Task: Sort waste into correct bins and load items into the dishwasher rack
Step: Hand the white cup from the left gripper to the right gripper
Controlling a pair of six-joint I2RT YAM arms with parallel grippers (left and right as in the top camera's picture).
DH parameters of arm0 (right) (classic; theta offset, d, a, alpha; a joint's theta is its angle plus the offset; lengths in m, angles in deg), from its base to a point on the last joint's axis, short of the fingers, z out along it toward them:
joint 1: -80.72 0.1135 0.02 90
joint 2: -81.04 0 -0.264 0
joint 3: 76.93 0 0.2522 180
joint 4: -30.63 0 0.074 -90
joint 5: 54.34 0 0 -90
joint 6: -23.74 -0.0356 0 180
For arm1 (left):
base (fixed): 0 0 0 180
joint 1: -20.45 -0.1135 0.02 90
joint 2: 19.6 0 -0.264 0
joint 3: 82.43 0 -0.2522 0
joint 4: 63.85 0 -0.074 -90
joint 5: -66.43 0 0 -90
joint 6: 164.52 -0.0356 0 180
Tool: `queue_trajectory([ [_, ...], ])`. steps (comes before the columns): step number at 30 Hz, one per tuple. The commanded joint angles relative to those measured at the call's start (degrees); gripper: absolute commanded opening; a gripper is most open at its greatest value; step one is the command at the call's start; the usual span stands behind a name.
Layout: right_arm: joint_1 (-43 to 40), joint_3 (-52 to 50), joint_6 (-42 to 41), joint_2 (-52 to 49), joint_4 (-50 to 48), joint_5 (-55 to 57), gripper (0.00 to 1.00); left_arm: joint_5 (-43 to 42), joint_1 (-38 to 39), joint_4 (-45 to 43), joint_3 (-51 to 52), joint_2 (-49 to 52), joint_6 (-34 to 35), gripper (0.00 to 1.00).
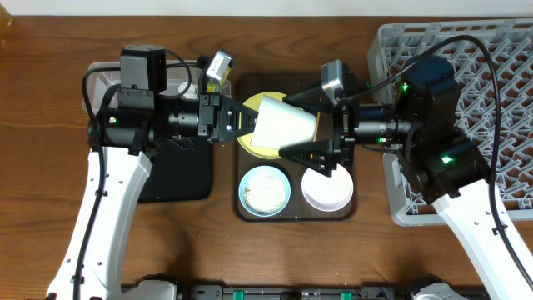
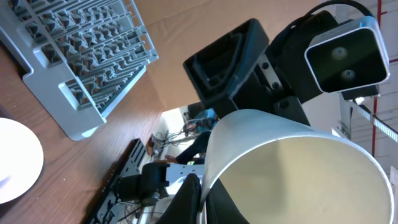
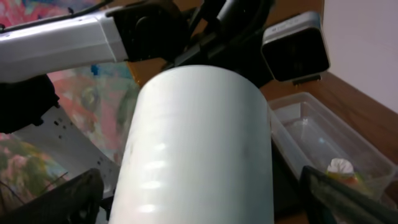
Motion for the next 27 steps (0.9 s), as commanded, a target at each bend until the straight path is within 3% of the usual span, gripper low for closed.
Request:
queue_trajectory([
  [1,0.9,0.8,0.1,0.3,-0.5,-1.8,0.91,-1.6,0.1,0.0,-0.3,-0.2,0.6,0.06],
  [15,0.9,0.8,0.1,-0.3,0.8,-2.2,0.92,-1.6,0.1,-2.4,-0.4,-0.2,0.9,0.06],
  [22,2.7,0.8,0.2,-0.6,0.9,-2.3,0.84,-1.6,0.1,-3.5,-0.4,-0.2,0.9,0.06],
  [27,3.4,0.8,0.5,-1.7,0.1,-1.9,0.69,-1.6,0.1,-3.4,-0.4,-0.2,1.0,0.06],
])
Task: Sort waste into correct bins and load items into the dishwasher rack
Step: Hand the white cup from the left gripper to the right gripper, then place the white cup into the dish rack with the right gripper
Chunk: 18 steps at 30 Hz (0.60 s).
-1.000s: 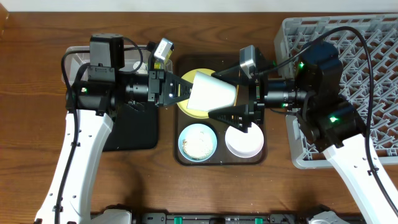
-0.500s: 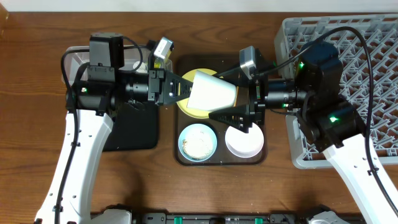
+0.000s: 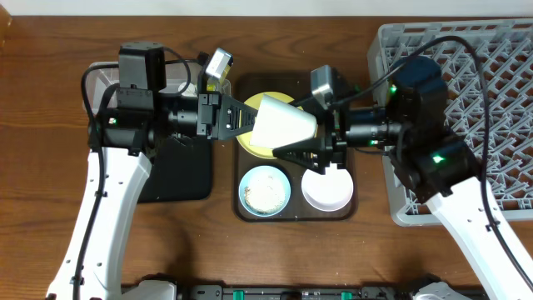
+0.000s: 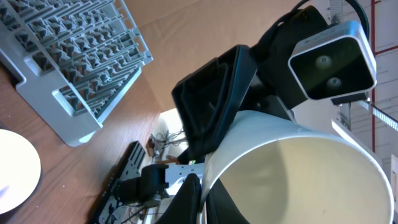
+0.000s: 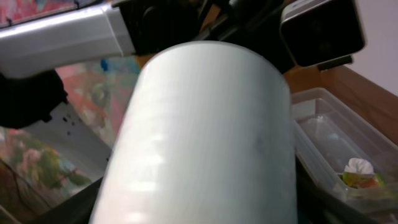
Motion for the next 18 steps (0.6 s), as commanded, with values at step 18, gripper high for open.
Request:
queue_trajectory([
  [18,-0.2,0.8,-0.2,0.3,-2.6,-2.1,0.64,-0.3,0.0,-0.2,-0.4,-0.1,1.2,0.08],
])
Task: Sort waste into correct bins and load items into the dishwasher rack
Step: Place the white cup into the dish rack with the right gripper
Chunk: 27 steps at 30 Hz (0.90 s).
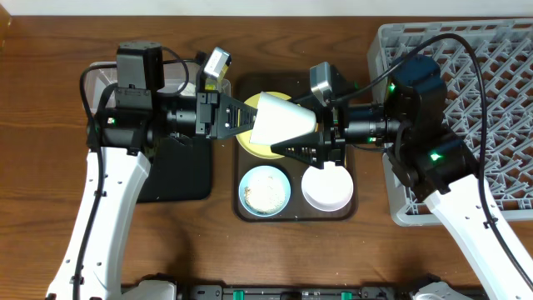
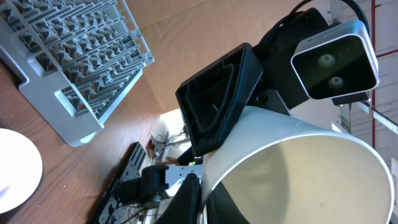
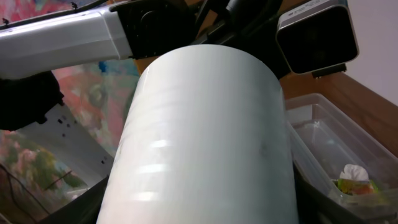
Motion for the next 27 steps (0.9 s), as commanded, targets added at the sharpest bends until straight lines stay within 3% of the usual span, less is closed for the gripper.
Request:
queue_trajectory([
  [1,-0.5,0.8,-0.1,1.0,-0.2,-2.3,0.64,-0.3,0.2,-0.1,-0.4,-0.1,0.3,0.13],
  [4,-3.1,0.8,-2.1,2.0,0.8,-2.3,0.65,-0.3,0.2,0.0,-0.4,-0.1,0.6,0.36],
  [9,-12.9,0.8,-5.0,5.3,9.7,-1.7,0.65,-0.3,0.2,-0.1,-0.4,-0.1,0.6,0.52],
  [13,-21.8,0.8,-6.4,8.4,24.3,7.7,0.67,-0.3,0.2,-0.1,-0.4,-0.1,0.5,0.59],
  [16,-27.0,0.8,-8.2,10.0,38.2,24.1,0.62,-0.3,0.2,-0.1,-0.4,-0.1,0.5,0.61],
  [20,-29.9,0.8,-14.4,10.1,53.6,51.1,0.63,-0.2,0.2,-0.1,-0.4,-0.1,0.5,0.63],
  [24,-29.9,0.8,-16.9,7.7,59.7,63.6,0.64,1.5,0.2,-0.1,-0.3,-0.1,0.5,0.65],
  [27,-30.0,0.8,-17.2,4.3,61.0,65.3,0.67,2.3,0.2,-0.1,-0.3,-0.1,0.5,0.66],
])
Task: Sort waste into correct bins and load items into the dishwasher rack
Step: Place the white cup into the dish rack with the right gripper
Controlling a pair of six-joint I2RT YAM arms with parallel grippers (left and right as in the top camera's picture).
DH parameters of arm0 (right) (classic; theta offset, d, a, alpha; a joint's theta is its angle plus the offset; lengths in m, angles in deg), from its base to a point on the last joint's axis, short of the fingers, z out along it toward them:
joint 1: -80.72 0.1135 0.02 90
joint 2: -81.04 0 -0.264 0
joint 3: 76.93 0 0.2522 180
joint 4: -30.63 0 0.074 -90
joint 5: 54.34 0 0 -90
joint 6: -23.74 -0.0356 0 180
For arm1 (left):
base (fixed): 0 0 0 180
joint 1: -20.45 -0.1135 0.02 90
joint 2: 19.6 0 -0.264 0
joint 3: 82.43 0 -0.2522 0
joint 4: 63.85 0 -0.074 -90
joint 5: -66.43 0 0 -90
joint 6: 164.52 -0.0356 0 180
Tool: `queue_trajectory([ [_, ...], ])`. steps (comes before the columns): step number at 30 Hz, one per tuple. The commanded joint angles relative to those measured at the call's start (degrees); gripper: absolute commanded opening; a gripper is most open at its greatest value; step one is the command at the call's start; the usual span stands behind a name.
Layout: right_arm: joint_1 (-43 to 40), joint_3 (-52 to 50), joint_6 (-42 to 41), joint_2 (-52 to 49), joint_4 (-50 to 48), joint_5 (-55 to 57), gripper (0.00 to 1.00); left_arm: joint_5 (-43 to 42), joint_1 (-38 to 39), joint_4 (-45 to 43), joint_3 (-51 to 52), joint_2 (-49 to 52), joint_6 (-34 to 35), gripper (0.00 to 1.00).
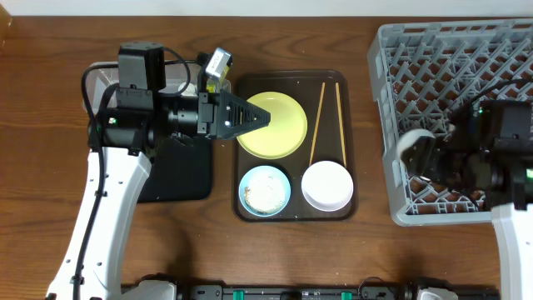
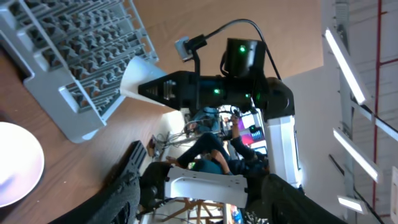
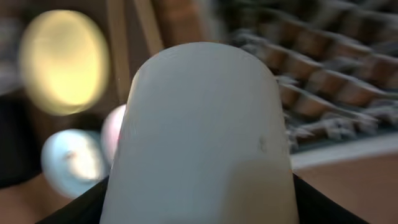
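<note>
A white cup hangs on its side over the front left part of the grey dishwasher rack, with my right gripper shut on it. The right wrist view is blurred and the cup fills it. From the left wrist the cup shows far off beside the rack. My left gripper stands open and empty over the yellow plate; its fingers frame nothing.
The brown tray holds the yellow plate, a pair of chopsticks, a white bowl and a blue bowl with food. A clear bin and a black bin lie to the left under my left arm.
The left gripper has let go of the cup and stands open in the same place. The right gripper, shut on the cup, has moved from over the tray to the rack's front left part.
My left gripper held the cup by its rim over the yellow plate while the right gripper stood open around its base. The right fingers then sat further along the cup, then against it. Now the right gripper alone holds it at the rack.
</note>
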Motion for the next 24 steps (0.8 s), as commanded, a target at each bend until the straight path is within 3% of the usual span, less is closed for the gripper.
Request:
queue_trajectory([
  [1,-0.7,0.4,-2.5,-3.9,0.9,10.3,0.67,0.9,0.1,-0.1,-0.4,-0.1,-0.4,0.66],
  [11,-3.8,0.4,-1.4,-19.0,1.7,8.6,0.68,0.9,0.1,-0.1,-0.4,-0.1,-0.4,0.67],
  [19,-3.8,0.4,-1.4,-22.4,0.5,3.9,0.73,0.9,0.1,-0.1,-0.4,-0.1,-0.4,0.67],
  [24,-3.9,0.4,-1.8,-22.3,-2.6,4.1,0.93,0.9,0.1,-0.1,-0.4,-0.1,-0.4,0.67],
])
